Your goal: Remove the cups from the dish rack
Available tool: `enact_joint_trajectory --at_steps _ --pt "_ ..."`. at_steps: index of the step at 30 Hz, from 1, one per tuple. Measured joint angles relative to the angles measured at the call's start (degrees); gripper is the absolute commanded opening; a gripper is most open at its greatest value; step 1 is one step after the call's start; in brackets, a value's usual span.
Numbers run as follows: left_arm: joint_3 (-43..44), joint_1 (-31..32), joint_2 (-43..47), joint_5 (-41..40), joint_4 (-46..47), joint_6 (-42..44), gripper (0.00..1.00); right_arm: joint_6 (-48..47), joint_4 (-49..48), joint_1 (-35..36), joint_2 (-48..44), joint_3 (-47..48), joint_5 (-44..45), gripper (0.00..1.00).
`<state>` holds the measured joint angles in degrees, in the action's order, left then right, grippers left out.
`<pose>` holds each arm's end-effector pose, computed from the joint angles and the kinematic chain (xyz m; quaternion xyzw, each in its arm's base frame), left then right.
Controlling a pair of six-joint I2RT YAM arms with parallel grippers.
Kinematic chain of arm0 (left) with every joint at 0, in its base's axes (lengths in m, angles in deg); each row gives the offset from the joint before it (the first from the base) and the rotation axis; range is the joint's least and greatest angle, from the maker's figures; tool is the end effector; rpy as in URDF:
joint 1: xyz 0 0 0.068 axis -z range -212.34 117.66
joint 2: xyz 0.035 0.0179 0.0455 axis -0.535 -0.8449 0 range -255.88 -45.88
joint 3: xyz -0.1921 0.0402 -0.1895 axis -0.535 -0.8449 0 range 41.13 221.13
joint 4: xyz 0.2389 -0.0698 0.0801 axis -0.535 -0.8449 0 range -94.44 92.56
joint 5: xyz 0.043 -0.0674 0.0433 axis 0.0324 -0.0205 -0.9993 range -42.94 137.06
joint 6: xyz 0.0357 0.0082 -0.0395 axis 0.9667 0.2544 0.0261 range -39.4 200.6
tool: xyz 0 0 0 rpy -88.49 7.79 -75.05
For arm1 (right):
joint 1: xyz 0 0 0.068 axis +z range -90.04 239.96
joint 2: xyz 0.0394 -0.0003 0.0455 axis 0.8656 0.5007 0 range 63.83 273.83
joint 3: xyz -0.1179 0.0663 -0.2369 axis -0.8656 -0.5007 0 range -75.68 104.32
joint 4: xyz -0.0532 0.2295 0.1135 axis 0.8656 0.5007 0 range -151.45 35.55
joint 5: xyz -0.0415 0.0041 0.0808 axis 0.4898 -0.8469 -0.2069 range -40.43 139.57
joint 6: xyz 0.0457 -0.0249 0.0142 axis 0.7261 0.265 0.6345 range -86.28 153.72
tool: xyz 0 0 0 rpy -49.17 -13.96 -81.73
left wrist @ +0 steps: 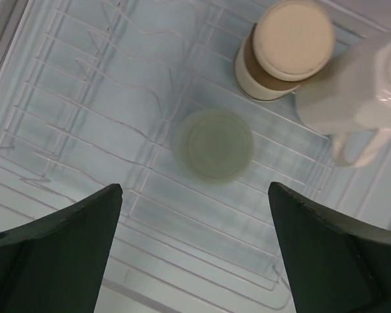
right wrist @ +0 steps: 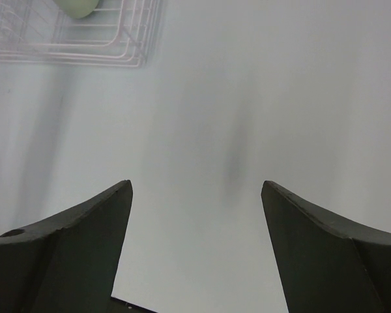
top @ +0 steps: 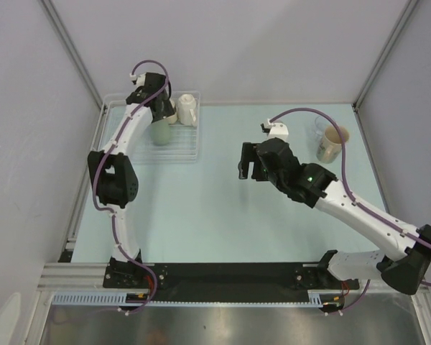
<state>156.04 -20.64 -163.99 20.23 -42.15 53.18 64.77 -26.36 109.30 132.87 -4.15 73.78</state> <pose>0.4569 -0.0783 0.3142 -0.2067 0.8879 0.0871 0.4017 0.1787 0.1859 0.3732 -0.0369 0.8627 0.1626 0.4774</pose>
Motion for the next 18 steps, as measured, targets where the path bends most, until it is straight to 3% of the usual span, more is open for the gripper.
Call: enact_joint_trajectory --at_steps 8,18 --pt "0.44 -2.47 -3.39 2.99 0.5 0.81 1.0 0.39 -1.99 0.0 5.97 -0.48 -2.21 0.86" --pt "1.05 -2.34 -6.03 6.56 2.71 1.01 1.0 0.48 -3.3 0.09 7.15 -0.5 -2.62 0.86"
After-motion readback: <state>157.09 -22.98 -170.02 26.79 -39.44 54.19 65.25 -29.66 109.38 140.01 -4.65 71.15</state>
